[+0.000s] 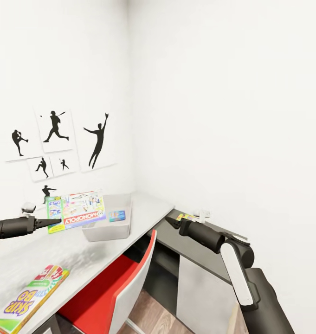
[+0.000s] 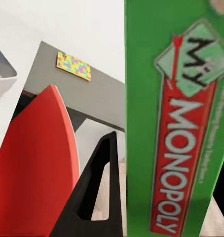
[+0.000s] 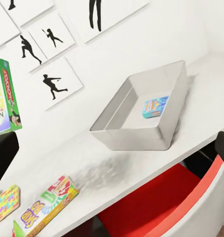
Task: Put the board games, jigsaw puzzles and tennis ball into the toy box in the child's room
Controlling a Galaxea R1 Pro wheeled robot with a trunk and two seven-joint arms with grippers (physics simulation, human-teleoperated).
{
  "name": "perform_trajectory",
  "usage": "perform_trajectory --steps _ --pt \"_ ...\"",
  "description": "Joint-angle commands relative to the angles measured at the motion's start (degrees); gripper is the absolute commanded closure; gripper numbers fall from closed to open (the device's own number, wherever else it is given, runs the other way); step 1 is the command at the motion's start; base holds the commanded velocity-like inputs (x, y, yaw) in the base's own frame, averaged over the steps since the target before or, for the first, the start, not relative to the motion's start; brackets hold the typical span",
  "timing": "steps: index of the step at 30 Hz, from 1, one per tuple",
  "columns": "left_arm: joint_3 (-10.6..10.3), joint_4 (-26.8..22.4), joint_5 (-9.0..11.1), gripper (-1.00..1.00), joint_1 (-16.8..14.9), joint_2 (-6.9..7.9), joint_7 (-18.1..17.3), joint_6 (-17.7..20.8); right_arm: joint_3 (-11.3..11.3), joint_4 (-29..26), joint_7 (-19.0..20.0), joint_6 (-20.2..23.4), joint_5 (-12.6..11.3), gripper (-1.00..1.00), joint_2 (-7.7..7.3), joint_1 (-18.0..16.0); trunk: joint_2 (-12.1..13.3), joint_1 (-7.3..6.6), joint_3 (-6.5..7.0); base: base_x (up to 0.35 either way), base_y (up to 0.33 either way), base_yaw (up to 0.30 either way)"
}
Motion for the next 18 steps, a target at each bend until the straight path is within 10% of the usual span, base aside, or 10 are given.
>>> perform_trajectory --steps 1,18 --pt "-0.1 0.0 0.1 1.00 0.0 0.00 -0.1 0.5 0.0 0.0 0.2 0.3 0.1 -1.00 0.04 0.0 0.0 0.02 -0.02 0.006 0.007 -0.012" --pt "-0.2 0.0 0.1 1.00 -0.1 -0.16 0.2 0.3 -0.1 0.0 0.2 0.2 0.1 -1.00 0.06 0.0 0.0 0.02 0.35 0.091 0.062 -0.061"
